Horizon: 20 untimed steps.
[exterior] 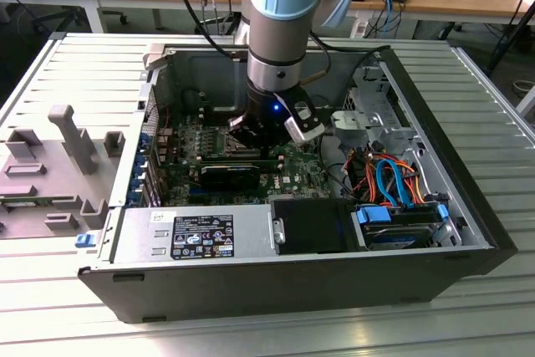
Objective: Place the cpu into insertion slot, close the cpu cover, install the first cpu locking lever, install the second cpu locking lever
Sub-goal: 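Install the second cpu locking lever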
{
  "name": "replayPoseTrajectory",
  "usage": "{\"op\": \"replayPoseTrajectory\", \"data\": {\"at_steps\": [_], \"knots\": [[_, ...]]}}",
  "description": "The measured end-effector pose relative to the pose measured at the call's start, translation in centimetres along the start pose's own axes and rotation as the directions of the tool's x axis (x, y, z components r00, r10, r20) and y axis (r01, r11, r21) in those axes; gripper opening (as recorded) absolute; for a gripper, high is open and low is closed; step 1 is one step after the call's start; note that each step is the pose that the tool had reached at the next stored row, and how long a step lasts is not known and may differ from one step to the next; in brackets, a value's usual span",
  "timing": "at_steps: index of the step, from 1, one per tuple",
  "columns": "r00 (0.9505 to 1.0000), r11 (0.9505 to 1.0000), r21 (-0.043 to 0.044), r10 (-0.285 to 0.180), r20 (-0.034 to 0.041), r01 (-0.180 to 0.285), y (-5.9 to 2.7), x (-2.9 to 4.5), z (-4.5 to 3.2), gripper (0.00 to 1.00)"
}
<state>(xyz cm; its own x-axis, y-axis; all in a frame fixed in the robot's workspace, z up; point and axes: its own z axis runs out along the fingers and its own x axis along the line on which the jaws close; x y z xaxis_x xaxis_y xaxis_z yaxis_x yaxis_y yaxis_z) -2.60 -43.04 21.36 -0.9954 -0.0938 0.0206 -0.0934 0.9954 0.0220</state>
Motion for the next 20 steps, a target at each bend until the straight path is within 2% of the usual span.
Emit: {"op": "replayPoseTrajectory", "data": {"at_steps": [1,4,13,15,17,20], "knots": [[1.0,1.0,0.0001,0.0,-0.0001,0.0,0.01,0.01,-0.44,0.11],[1.0,1.0,0.0001,0.0,0.0,0.0,0.13,-0.01,-0.53,0.11],[1.0,1.0,0.0003,0.0,0.0,0.0,0.79,0.06,0.1,0.11],[1.0,1.0,0.0006,0.0,-0.0003,0.0,0.83,0.5,0.16,0.11],[1.0,1.0,0.0,0.0,0.0001,0.0,0.94,1.67,0.21,0.11],[1.0,1.0,-0.0008,0.0,0.0007,0.0,1.06,2.85,0.26,0.11]]}}
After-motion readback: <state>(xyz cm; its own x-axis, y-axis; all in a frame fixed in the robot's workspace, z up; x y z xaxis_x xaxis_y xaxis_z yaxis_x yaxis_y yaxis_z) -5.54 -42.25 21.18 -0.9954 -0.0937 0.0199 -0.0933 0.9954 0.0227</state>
